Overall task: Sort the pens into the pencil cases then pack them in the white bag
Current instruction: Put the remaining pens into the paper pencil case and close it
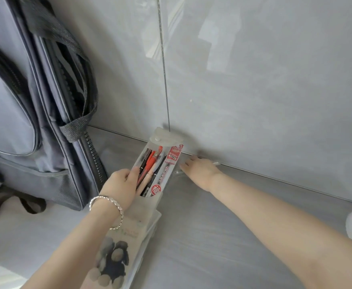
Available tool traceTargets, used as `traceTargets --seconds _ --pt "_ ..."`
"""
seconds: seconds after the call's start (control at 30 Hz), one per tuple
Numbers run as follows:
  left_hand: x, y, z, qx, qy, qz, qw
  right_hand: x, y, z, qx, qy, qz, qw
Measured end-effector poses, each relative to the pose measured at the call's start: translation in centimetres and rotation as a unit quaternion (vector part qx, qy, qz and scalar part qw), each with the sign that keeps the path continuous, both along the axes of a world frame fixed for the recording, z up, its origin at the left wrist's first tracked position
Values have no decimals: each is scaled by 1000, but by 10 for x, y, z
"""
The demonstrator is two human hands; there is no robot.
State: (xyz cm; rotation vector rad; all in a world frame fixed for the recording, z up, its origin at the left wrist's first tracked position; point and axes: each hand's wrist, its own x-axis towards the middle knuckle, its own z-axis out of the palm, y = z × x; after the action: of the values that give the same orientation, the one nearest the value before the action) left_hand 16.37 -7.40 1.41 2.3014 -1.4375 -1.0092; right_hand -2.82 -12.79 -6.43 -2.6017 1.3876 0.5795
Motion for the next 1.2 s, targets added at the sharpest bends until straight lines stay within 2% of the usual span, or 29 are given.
traceTargets --seconds 0.07,0.13,0.27,0.43,0.57,0.6,0.67,0.7,0.77,0.87,0.93,1.07,1.1,1.13,1.2 --pt "3 0 -1 0 1 4 1000 -7 4 2 32 19 -12 999" --pt "5 0 -3 1 1 3 1000 -11 11 7 66 0 -39 997" --pt "6 1 -2 -3 6 12 1000 4 14 9 54 -51 -29 997" --pt "6 4 1 -2 9 16 1000 39 13 -1 90 -21 -13 996" --pt "5 9 2 -4 13 15 1000 35 23 -1 48 20 -11 999" --pt "3 12 2 -2 14 11 1000 27 29 -1 40 18 -28 999" --pt "-2 18 1 4 16 1 1000 4 44 -1 52 -31 -127 990" --pt "-6 22 1 7 20 -6 1000 -10 54 0 67 -74 -202 974" --pt "-18 29 -1 14 29 -18 999 -39 75 1 84 -181 -354 914" --pt "-42 43 -5 25 50 -31 998 -75 110 12 48 -347 -548 760" --pt "-59 52 -9 42 66 -42 996 -87 130 29 12 -443 -608 659" --pt "-96 75 -15 62 82 -94 990 -97 162 79 -32 -600 -624 500" --pt "-105 81 -14 63 82 -108 989 -96 168 89 -18 -629 -618 471" --pt "-112 86 -14 61 86 -117 988 -92 173 96 -1 -647 -610 458" --pt "-126 97 -13 52 99 -135 985 -82 184 98 17 -645 -602 471"
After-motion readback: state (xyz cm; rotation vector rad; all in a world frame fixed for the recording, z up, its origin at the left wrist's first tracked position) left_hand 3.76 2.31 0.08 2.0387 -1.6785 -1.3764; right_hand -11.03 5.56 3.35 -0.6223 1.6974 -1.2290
